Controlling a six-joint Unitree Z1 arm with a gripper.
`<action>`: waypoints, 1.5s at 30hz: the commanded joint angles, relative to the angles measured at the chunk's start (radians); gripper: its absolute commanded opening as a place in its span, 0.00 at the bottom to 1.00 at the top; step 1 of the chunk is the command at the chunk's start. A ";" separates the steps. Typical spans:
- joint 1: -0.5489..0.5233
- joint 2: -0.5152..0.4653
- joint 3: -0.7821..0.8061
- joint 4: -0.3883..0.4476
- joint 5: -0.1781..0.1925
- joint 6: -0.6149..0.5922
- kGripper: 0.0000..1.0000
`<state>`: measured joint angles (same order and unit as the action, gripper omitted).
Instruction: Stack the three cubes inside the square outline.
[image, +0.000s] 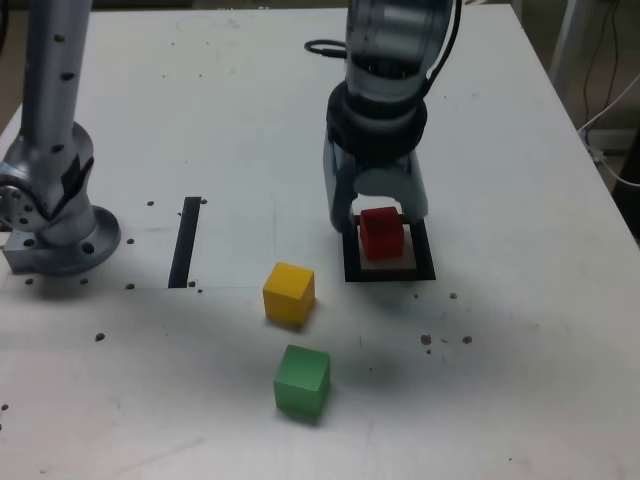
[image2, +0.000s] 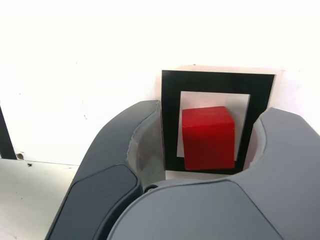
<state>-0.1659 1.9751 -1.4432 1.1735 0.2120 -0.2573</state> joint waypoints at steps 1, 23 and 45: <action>-0.015 -0.047 -0.014 0.032 0.008 0.041 0.99; -0.257 -0.211 0.331 -0.135 -0.177 0.196 0.99; -0.238 -0.119 0.383 -0.238 -0.143 0.176 0.74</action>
<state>-0.4081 1.8477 -1.0624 0.9418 0.0642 -0.0784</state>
